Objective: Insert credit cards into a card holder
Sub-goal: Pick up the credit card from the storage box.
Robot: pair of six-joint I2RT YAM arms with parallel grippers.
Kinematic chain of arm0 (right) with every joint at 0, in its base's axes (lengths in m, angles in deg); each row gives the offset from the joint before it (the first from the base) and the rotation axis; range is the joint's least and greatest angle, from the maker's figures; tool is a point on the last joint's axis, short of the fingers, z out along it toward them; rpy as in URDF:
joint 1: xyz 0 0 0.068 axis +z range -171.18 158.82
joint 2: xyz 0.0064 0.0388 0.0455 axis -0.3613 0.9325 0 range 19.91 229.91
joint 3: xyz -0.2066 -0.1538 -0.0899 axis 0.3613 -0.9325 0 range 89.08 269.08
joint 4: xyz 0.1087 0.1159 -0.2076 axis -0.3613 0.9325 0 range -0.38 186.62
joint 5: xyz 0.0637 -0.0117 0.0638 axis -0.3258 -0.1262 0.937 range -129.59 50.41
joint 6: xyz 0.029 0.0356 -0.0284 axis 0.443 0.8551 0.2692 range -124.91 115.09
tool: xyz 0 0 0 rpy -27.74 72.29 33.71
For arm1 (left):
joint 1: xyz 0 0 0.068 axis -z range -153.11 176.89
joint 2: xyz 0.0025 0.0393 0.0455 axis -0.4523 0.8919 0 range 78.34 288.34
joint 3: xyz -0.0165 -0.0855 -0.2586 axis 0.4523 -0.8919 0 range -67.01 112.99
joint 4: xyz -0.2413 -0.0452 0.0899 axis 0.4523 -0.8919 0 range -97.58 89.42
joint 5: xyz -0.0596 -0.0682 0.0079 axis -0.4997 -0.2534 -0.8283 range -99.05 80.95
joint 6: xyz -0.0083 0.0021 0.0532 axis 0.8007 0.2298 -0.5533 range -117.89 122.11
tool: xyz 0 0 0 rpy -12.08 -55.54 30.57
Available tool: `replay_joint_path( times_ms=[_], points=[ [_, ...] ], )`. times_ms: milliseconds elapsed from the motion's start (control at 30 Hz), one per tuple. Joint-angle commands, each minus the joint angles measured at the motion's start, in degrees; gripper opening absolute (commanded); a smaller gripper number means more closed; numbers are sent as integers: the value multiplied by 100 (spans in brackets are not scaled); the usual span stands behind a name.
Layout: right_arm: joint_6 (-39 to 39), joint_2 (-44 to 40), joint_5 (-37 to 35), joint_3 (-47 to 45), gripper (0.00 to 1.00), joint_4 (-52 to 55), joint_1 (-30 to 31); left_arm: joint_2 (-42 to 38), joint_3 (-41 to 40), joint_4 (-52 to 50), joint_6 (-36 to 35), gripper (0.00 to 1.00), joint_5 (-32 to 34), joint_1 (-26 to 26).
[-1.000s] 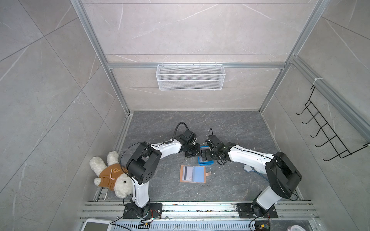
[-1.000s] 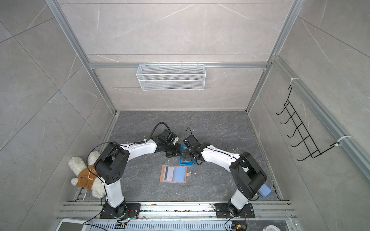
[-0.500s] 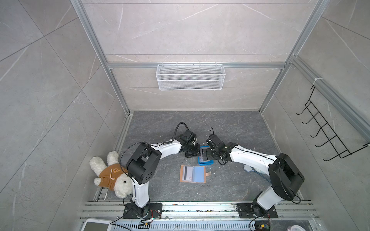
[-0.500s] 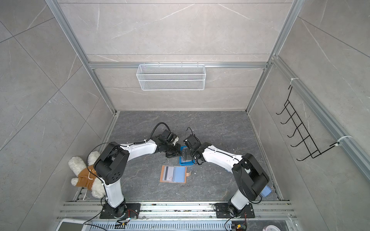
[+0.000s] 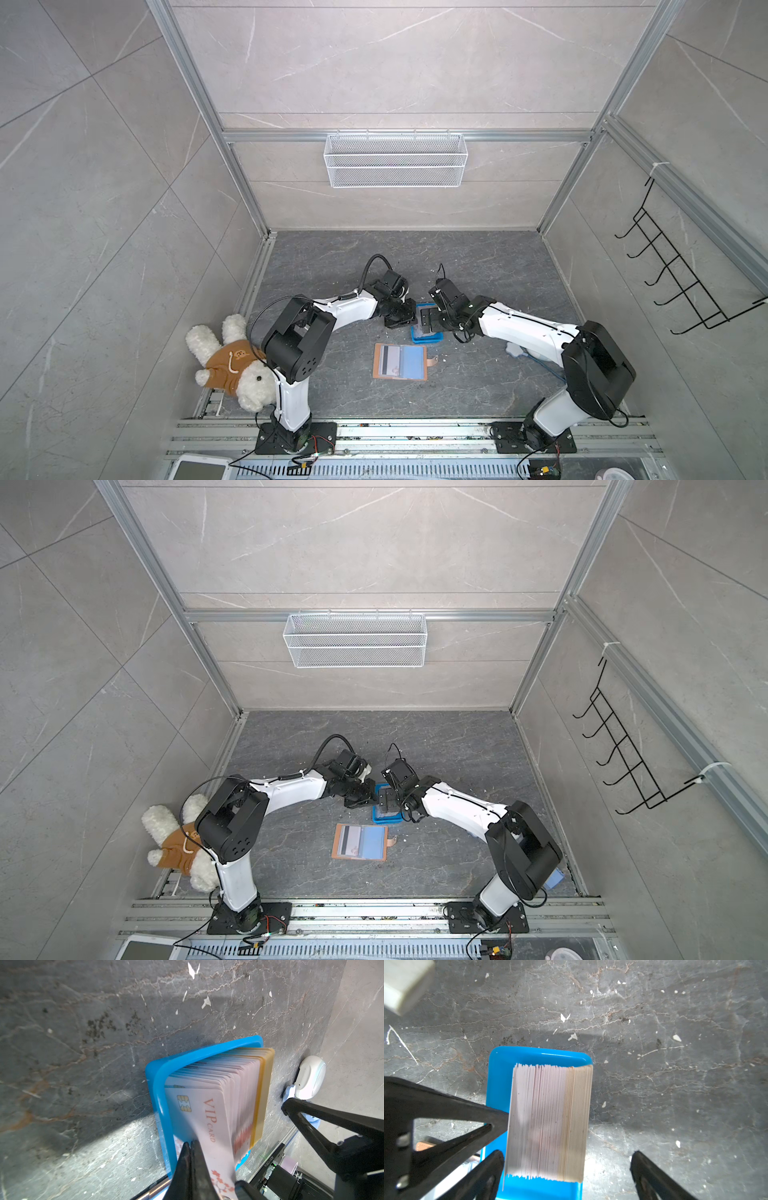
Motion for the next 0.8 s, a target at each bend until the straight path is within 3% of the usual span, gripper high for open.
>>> replay_joint_path(
  times_ms=[0, 367, 500, 700, 767],
  points=[
    [77, -218, -72, -4, 96, 150, 17, 22, 11, -1, 32, 0, -61, 27],
    [386, -927, 16, -418, 88, 160, 78, 5, -4, 35, 58, 0, -57, 22],
    [531, -1172, 213, -560, 76, 43, 88, -29, -34, 49, 47, 0, -45, 27],
    [768, -1190, 533, -560, 49, -216, 123, -45, -66, 89, 58, 0, -28, 27],
    [863, -1126, 583, -511, 44, -251, 133, -42, -64, 95, 58, 0, -27, 23]
  ],
)
